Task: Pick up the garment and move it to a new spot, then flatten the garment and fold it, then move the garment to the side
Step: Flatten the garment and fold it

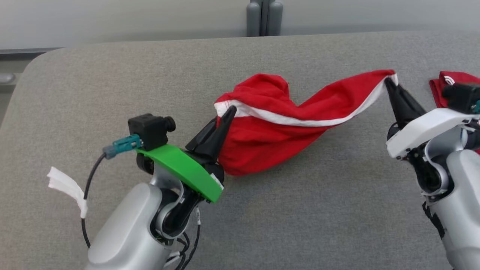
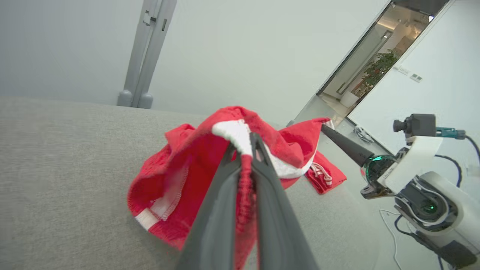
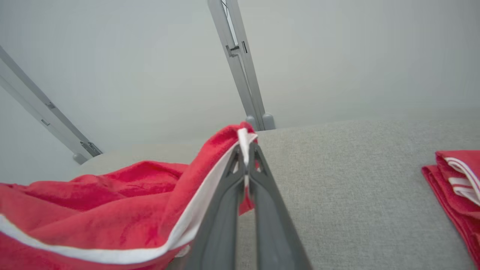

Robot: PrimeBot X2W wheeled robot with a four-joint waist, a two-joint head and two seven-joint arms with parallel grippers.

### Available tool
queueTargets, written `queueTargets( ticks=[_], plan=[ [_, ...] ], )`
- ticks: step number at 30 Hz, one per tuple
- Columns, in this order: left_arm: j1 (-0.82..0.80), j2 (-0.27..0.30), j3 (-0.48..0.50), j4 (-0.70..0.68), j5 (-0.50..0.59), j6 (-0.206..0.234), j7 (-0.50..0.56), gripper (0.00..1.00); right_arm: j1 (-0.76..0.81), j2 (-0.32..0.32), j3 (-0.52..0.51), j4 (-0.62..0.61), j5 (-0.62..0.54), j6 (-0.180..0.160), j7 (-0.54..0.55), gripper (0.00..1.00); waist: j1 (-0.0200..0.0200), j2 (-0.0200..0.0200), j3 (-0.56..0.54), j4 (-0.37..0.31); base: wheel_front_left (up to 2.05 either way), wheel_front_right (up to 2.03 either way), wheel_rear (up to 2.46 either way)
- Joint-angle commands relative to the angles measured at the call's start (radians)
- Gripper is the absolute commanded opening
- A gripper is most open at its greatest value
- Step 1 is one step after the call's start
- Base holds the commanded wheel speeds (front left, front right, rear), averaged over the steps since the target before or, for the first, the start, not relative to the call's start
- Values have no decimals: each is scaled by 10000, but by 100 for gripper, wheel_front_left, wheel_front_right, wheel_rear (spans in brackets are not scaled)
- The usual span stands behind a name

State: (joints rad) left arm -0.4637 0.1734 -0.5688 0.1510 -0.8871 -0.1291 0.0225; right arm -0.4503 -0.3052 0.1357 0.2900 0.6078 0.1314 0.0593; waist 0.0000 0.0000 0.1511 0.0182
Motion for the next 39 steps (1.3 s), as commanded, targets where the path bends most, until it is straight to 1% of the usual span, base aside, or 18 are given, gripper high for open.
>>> queueTargets(
  ticks=[1, 2, 5, 8, 10, 12, 14, 16, 17, 21, 24, 26, 28, 30, 34, 36, 39],
  plan=[
    [-254, -10, 146, -277, -407, -15, 161, 0, 99, 8, -208, -458, 55, -16, 239, 0, 0, 0, 151, -134, 0, 0, 0],
    [-458, 13, 281, -516, -687, -15, 342, 0, 18, 120, -386, -918, 133, -15, 491, 0, 0, 0, 289, -206, 0, 0, 0],
    [-1162, 29, 632, -725, -1189, 23, 771, 0, -645, 306, -745, -1710, 276, -13, 1298, 0, 0, 0, 854, -427, 0, 0, 0],
    [-2236, -28, 1066, -404, -1508, 62, 1022, 0, -1720, 656, -924, -1521, 361, -13, 1848, 0, 0, 0, 1574, -711, 0, 0, 0],
    [-3163, 124, 1245, 109, -1220, 55, 1036, 0, -2752, 897, -1134, -950, 190, -13, 1873, 0, 0, 0, 2074, -936, 0, 0, 0],
    [-4100, 170, 1443, 714, -966, 47, 783, 0, -3894, 1163, -1343, -175, -144, -15, 1517, 0, 0, 0, 2524, -1163, 0, 0, 0],
    [-5110, 179, 1696, 1402, -564, 36, 228, 0, -5041, 1451, -1467, 626, -559, -13, 859, 0, 0, 0, 2878, -1359, 0, 0, 0],
    [-6071, 261, 1825, 2034, -68, 16, -480, 0, -6124, 1707, -1643, 1326, -954, -12, -85, 0, 0, 0, 3134, -1541, 0, 0, 0],
    [-6509, 185, 1927, 2323, 45, 4, -941, 0, -6621, 1789, -1742, 1666, -1124, -13, -669, 0, 0, 0, 3217, -1600, 0, 0, 0],
    [-7878, 250, 1889, 2980, 657, -11, -2366, 0, -8099, 2035, -1807, 2436, -1473, -13, -2670, 0, 0, 0, 3316, -1734, 0, 0, 0],
    [-8419, 390, 1664, 2956, 863, -10, -2760, 0, -8696, 2041, -1791, 2420, -1470, -13, -3168, 0, 0, 0, 3329, -1762, 0, 0, 0],
    [-8505, 517, 1637, 2827, 943, -12, -2856, 0, -8777, 1939, -1736, 2157, -1474, -13, -3243, 0, 0, 0, 3355, -1749, 0, 0, 0],
    [-8331, 520, 1811, 2437, 977, -12, -2892, 0, -8541, 1734, -1643, 1787, -1544, -13, -3243, 0, 0, 0, 3417, -1695, 0, 0, 0],
    [-7667, 413, 1722, 2113, 1075, -13, -2865, 0, -7898, 1542, -1333, 1740, -1476, -15, -3242, 0, 0, 0, 3417, -1598, 0, 0, 0],
    [-6152, 279, 1176, 1432, 1133, -14, -2859, 0, -6355, 921, -205, 1724, -1068, -13, -3192, 0, 0, 0, 3235, -1414, 0, 0, 0],
    [-5137, 325, 767, 1264, 1073, -15, -2860, 0, -5321, 573, 320, 1655, -635, -15, -2861, 0, 0, 0, 3076, -1339, 0, 0, 0],
    [-3696, 567, 131, 1037, 922, -15, -2861, 0, -3583, 38, 841, 1468, 48, -13, -1854, 0, 0, 0, 2673, -1261, 0, 0, 0]
  ],
)
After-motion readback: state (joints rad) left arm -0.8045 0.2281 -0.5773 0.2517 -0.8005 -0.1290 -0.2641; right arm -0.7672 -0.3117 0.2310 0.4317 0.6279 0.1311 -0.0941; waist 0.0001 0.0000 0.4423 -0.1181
